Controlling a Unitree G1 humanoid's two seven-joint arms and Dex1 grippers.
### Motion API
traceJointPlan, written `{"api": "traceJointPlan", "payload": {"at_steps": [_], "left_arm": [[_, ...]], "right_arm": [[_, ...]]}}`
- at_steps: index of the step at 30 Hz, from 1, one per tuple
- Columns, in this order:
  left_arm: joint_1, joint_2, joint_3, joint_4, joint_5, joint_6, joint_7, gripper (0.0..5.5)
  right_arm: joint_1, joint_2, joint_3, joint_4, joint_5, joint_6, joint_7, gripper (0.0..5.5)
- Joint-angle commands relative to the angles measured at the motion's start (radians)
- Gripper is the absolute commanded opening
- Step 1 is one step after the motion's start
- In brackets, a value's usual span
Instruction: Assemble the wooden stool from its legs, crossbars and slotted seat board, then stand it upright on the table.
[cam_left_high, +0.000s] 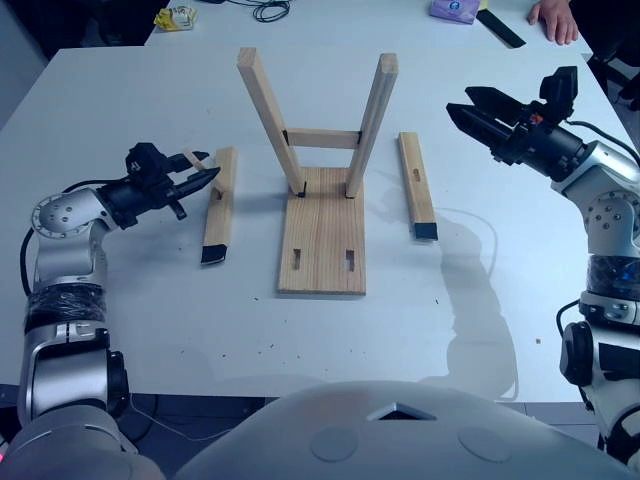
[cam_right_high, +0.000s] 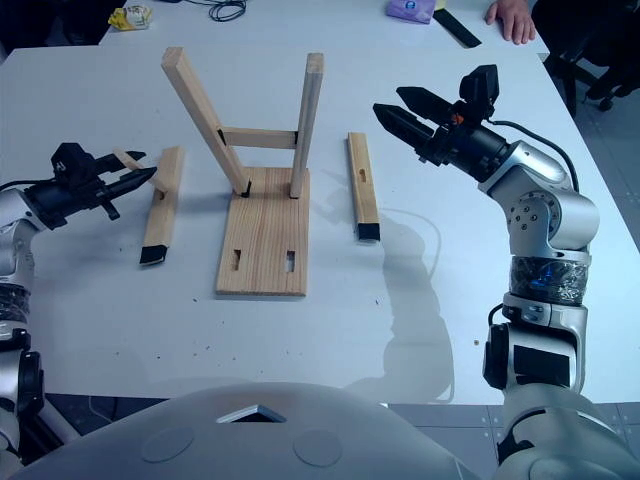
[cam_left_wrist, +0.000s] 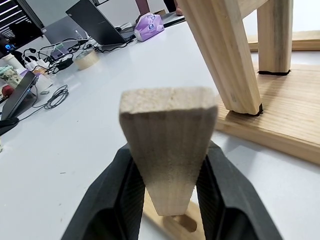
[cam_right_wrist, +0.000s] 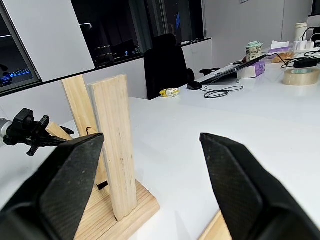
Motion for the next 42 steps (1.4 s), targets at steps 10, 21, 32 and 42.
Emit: {"api": "traceJointPlan", "payload": {"at_steps": [10,21,32,42], "left_arm": [[0.012,0.020,-0.018,0.006,0.018,-0.033,-0.051,1.32],[0.018,0.017,-0.029,0.034,0.034,-0.068,-0.060,1.32],[0.168,0.009,-0.081,-0.104,0.000,-0.019,-0.110,1.32],[0.305,0.096,-0.089,-0.302,-0.074,0.088,-0.177,1.32]], "right_arm": [[-0.024,-0.003,0.011,0.014,-0.014,-0.001,0.013,3.55],[-0.032,-0.001,0.021,0.032,-0.023,0.002,0.032,3.55],[-0.019,0.006,0.020,0.015,-0.020,0.011,0.025,3.55],[0.043,0.009,-0.003,-0.042,-0.006,0.025,-0.002,3.55]]}}
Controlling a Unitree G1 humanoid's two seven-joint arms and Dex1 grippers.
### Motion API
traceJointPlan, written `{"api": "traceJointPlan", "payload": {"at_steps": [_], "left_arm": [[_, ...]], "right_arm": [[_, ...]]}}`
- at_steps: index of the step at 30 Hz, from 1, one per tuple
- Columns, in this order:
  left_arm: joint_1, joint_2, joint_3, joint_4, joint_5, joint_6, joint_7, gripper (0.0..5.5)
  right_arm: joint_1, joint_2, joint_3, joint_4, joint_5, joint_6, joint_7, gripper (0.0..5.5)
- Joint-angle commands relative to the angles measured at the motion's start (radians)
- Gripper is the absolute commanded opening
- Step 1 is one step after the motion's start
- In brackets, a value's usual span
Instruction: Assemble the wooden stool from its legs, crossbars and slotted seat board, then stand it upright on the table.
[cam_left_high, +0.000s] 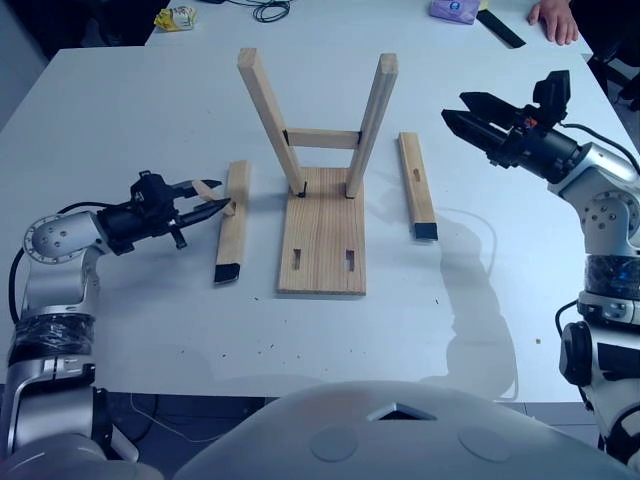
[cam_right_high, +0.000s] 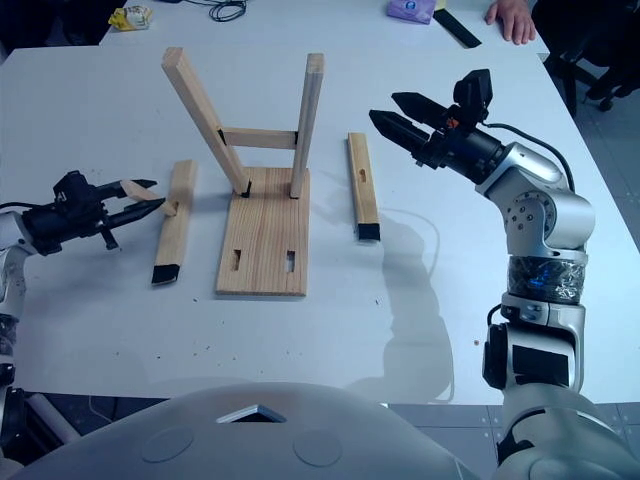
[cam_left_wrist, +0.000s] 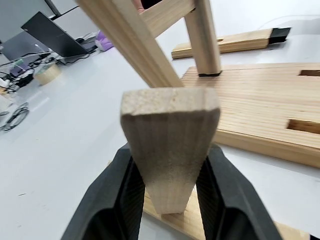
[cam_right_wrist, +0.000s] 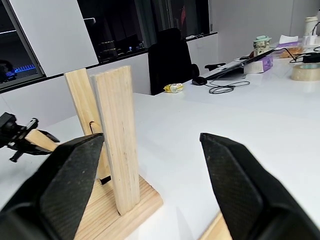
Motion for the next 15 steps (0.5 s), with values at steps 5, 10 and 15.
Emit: {"api": "traceJointPlan", "payload": {"at_steps": [5,10,15], "left_arm": [[0.092,0.073,-0.083,-0.116,-0.008,0.118,-0.140,1.32],[0.075,0.090,-0.110,-0.130,-0.004,0.122,-0.177,1.32],[0.069,0.096,-0.124,-0.171,-0.021,0.139,-0.196,1.32]], "right_arm": [[0.035,0.004,-0.012,-0.053,0.012,0.020,-0.015,3.55],[0.067,0.004,-0.012,-0.089,0.019,0.028,-0.017,3.55],[0.081,-0.009,-0.012,-0.103,0.024,0.038,-0.011,3.55]]}}
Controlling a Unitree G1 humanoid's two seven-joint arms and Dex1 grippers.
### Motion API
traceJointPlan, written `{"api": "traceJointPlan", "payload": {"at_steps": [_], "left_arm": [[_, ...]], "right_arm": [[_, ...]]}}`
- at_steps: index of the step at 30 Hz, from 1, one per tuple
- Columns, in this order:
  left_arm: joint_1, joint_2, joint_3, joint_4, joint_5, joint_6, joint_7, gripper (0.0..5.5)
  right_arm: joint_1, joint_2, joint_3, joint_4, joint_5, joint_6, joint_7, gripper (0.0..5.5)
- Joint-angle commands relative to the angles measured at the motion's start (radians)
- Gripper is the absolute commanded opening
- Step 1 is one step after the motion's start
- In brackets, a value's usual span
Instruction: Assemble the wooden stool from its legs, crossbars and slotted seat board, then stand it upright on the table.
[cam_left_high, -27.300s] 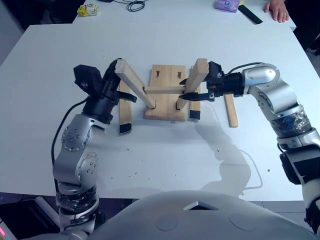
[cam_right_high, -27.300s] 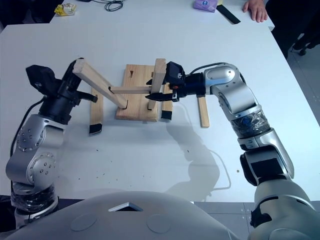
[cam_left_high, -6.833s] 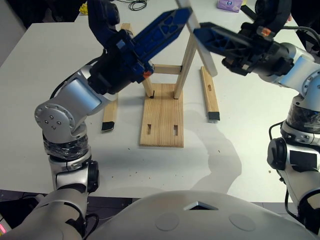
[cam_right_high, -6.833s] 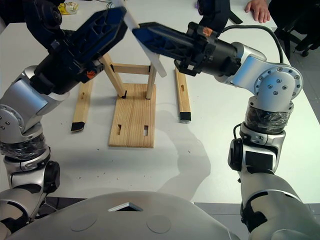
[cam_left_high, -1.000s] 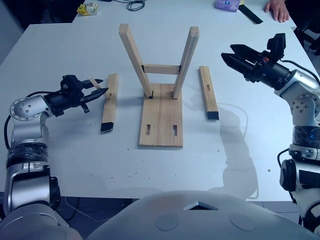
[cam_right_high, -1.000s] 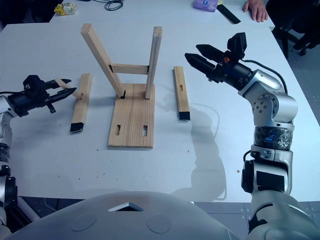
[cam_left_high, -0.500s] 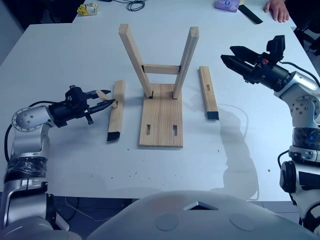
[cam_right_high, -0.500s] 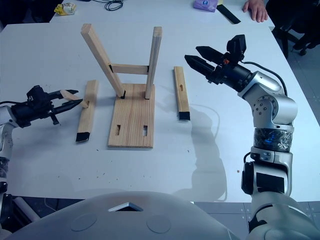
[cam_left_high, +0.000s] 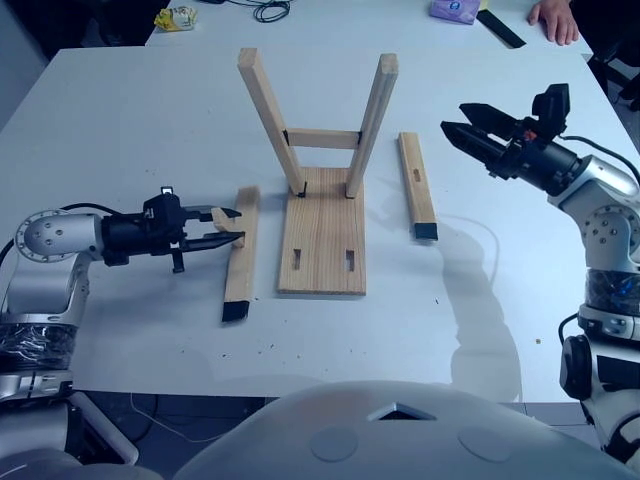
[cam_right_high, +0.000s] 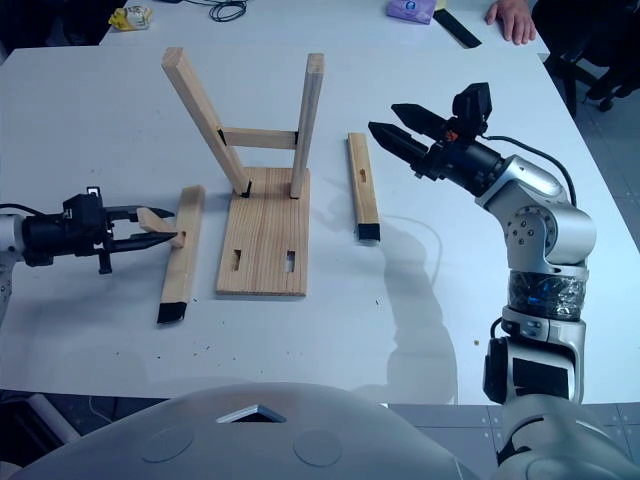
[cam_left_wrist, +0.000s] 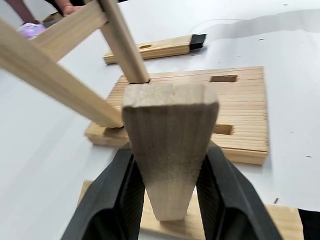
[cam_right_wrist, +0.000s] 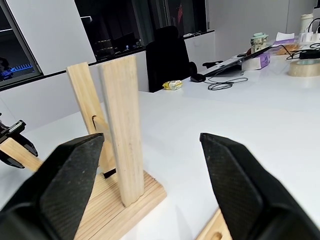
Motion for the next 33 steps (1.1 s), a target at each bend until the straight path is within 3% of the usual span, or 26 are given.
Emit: {"api": "traceJointPlan", "payload": {"at_steps": [1,26,33], "left_arm": [[0.038,0.010,-0.051,-0.017,0.023,0.058,-0.040,1.32],[0.246,0.019,0.003,0.026,0.025,0.034,0.016,1.32],[0.145,0.059,-0.069,0.085,0.047,0.058,-0.047,1.32]], "right_arm": [[0.004,-0.017,-0.005,-0.015,0.006,0.016,0.004,3.55],[-0.103,-0.080,0.043,0.071,-0.018,0.048,0.089,3.55],[-0.039,-0.049,0.021,0.005,0.002,0.059,0.047,3.55]]}}
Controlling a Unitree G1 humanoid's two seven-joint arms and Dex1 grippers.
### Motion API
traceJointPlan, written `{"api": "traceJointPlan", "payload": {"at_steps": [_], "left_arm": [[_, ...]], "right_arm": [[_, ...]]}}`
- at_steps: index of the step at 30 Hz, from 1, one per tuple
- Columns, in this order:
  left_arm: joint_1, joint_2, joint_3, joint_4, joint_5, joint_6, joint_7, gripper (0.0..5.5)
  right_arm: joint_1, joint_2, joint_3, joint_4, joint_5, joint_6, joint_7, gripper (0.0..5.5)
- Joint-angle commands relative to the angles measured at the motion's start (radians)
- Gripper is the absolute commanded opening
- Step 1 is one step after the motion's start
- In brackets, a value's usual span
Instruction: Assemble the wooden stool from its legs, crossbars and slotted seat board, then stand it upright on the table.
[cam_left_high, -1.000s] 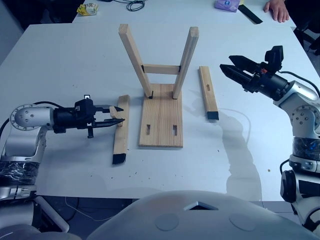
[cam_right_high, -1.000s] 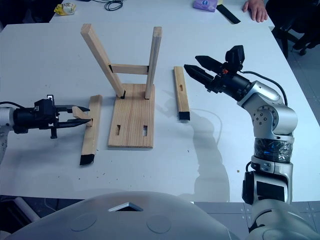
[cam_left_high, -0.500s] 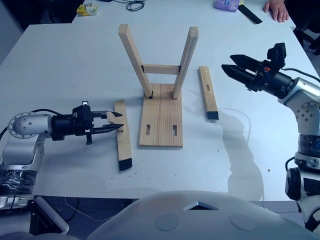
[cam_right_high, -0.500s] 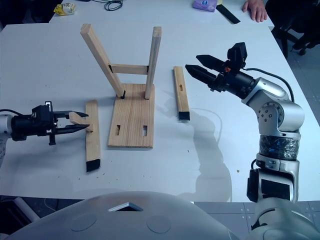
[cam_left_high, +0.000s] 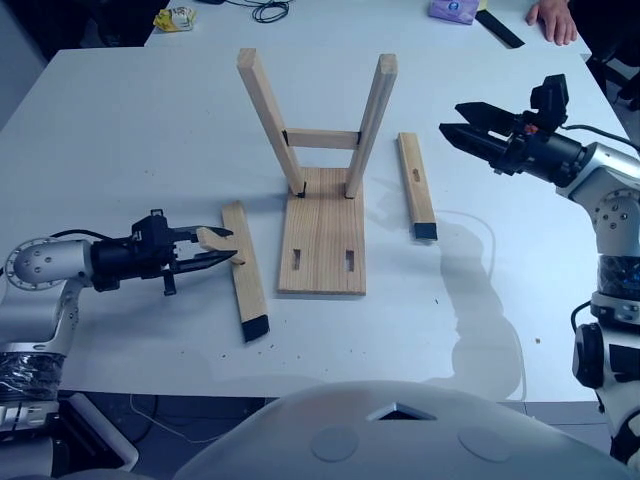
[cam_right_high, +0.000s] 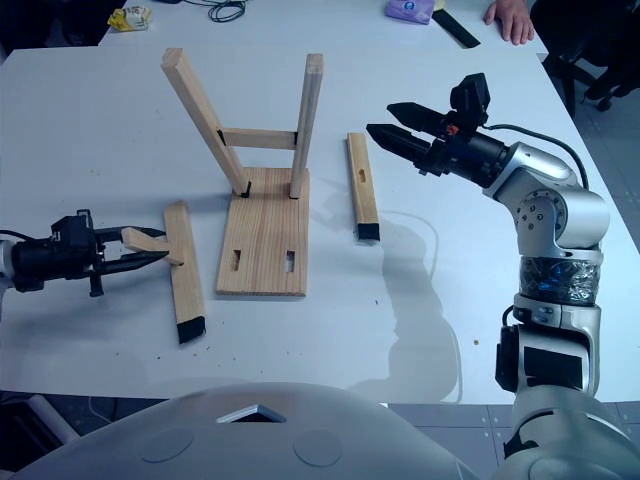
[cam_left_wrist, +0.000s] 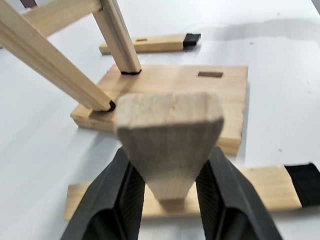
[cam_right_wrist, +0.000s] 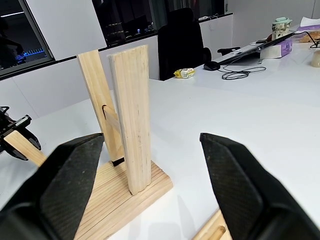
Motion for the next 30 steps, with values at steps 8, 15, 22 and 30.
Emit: {"api": "traceJointPlan", "payload": {"at_steps": [8,15,22,30], "left_arm": [[-0.192,0.040,-0.197,0.141,0.151,0.098,-0.122,1.32],[-0.372,0.038,-0.308,0.242,0.250,0.067,-0.218,1.32],[-0.429,-0.015,-0.386,0.343,0.319,-0.011,-0.226,1.32],[-0.477,-0.060,-0.423,0.535,0.389,-0.103,-0.171,1.32]], "right_arm": [[0.147,0.061,-0.059,-0.152,0.055,0.027,-0.114,3.55],[0.258,0.138,-0.094,-0.259,0.084,0.005,-0.223,3.55],[0.288,0.188,-0.106,-0.283,0.091,-0.020,-0.281,3.55],[0.229,0.184,-0.092,-0.231,0.081,-0.022,-0.272,3.55]]}}
